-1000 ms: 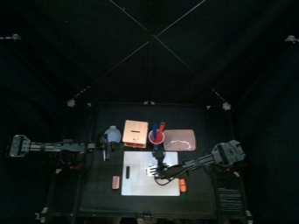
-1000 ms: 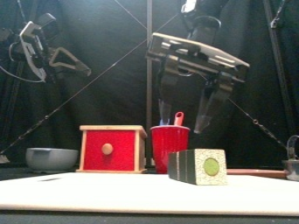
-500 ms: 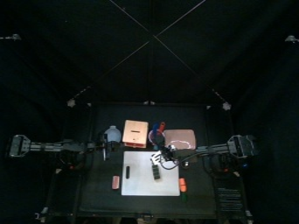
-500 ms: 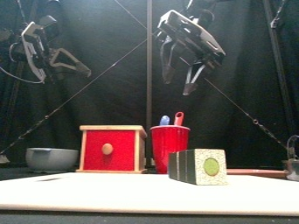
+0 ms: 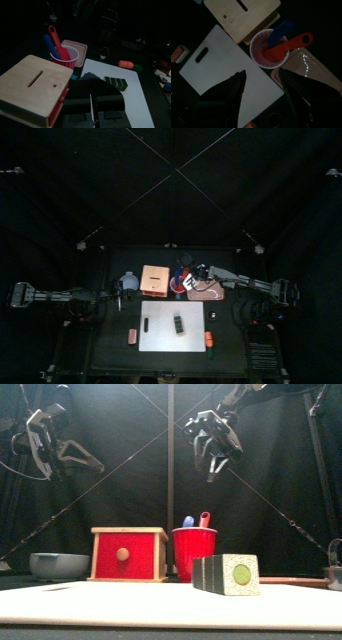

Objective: Place sushi on board then cut the sushi with the knife then place the pieces on the plate
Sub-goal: Pick knife at handle with right hand

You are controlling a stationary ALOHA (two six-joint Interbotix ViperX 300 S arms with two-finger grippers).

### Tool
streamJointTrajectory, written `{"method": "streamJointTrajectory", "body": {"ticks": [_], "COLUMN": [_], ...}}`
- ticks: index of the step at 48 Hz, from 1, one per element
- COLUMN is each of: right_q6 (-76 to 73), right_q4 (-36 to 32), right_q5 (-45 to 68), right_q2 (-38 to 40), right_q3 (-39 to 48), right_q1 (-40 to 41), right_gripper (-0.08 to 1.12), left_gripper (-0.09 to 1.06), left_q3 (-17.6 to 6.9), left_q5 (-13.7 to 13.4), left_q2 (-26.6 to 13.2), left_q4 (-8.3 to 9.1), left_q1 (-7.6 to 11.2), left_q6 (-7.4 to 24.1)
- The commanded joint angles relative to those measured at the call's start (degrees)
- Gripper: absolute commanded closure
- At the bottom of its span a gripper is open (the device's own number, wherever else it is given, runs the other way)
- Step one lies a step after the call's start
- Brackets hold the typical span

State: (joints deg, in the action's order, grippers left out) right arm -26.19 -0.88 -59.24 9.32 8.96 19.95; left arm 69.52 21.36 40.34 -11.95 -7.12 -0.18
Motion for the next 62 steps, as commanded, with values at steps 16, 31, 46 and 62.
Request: {"method": "streamJointTrajectory", "body": {"ticks": [16, 31, 46, 62], "right_q6": [30.4, 39.6, 40.3, 40.5], "right_q4": [19.2, 21.7, 23.6, 22.9], "right_q5": [-10.8, -22.1, -26.5, -28.0], "right_q2": [-7.2, -20.2, -27.0, -27.4], "right_q3": [-9.0, -23.5, -31.1, -27.7], "right_q1": [18.5, 23.3, 23.1, 22.1], "right_gripper": [0.17, 0.17, 0.17, 0.17], "left_gripper": [0.99, 0.99, 0.99, 0.99], "left_q3": [-1.1, -0.8, -0.1, 0.5], "left_q5": [0.3, 0.3, 0.3, 0.3], "left_q2": [-0.1, -0.1, -0.1, -0.1], "left_q4": [-4.13, -8.88, -9.14, -9.14], "left_q1": [-1.05, -0.79, -0.7, -0.62], "left_q6": [0.0, 0.0, 0.0, 0.0]}}
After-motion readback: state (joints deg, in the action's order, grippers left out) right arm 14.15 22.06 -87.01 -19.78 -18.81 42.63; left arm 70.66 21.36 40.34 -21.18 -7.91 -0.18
